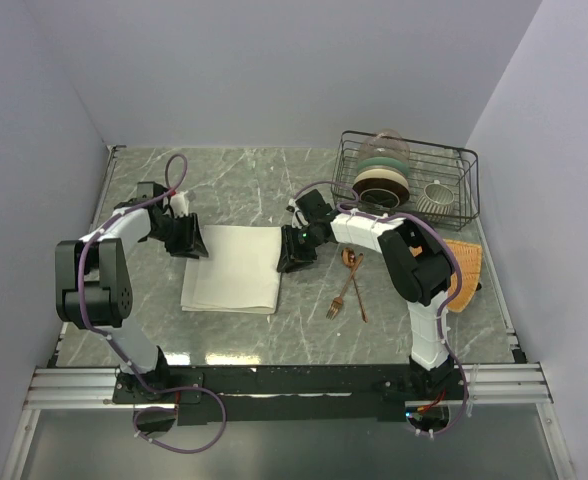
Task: Fold the napkin into a case and place the utensils inside
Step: Smooth out the square-folded napkin at the center of the board.
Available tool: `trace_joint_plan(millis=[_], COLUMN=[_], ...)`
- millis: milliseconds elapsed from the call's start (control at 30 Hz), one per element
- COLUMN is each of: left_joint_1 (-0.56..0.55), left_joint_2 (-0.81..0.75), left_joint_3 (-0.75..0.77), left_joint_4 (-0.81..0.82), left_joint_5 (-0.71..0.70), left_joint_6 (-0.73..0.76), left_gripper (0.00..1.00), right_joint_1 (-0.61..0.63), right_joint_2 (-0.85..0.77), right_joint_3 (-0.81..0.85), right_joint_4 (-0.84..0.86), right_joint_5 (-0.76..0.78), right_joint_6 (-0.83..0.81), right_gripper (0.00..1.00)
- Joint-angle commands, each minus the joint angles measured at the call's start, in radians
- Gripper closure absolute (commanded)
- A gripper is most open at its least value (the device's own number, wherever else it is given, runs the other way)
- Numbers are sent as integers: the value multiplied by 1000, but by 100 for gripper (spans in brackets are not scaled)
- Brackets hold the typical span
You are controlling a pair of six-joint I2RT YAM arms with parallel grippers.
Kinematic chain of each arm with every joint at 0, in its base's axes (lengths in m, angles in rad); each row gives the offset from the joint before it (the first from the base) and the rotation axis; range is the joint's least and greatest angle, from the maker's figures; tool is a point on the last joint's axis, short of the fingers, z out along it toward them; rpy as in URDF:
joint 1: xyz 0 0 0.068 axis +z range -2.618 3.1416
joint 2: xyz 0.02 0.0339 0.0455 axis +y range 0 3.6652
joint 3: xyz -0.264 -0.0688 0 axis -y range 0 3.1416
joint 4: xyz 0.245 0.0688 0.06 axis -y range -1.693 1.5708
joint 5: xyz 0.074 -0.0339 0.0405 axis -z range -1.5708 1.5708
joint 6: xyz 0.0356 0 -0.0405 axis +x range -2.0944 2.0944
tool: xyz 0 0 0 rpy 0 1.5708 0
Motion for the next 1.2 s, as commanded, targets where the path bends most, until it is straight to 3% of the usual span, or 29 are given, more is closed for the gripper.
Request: trace_joint_plan(millis=[0, 600, 1167], left_joint_1=[15, 18, 17], left_joint_2=[31, 117, 120], left_joint_3=[32, 61, 41], left_joint_4=[-5, -10, -22], left_joint_5=[-13, -40, -14], left_joint_6=[-6, -4, 8], left_gripper=[58, 59, 78], right_joint_1=[-1, -1, -2], right_joint_2=[-14, 12, 32], right_joint_3=[0, 28, 45], right_joint_4=[-46, -52, -57], right_joint_5=[55, 67, 71], right_joint_6=[-20, -18, -16], right_gripper=[59, 59, 59])
